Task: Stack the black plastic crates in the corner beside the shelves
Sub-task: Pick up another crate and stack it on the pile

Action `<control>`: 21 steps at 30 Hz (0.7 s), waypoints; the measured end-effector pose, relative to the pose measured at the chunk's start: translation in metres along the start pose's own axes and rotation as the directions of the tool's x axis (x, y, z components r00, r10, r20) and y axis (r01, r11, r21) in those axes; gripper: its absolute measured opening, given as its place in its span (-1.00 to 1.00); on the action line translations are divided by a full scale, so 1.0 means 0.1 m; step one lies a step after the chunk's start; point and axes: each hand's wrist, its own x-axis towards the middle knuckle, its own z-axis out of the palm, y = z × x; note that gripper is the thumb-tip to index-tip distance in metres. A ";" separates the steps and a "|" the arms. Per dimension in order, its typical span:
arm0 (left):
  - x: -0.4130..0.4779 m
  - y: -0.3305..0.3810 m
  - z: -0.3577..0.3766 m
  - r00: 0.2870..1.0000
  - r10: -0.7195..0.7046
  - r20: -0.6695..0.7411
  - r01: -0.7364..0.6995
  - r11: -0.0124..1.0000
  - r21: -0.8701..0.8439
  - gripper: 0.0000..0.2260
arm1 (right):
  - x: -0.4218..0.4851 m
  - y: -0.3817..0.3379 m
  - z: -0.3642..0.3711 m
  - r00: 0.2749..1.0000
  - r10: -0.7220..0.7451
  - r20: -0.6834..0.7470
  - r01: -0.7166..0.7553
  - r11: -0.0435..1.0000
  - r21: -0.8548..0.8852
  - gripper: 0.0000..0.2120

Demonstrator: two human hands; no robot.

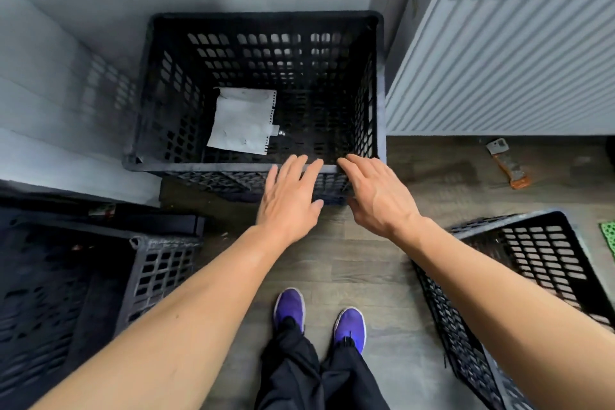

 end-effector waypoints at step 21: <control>-0.26 1.98 1.10 0.471 0.746 0.471 -0.865 0.496 0.079 -0.45 | -3.02 0.49 0.45 0.559 0.774 0.297 -0.827 0.496 0.265 -0.47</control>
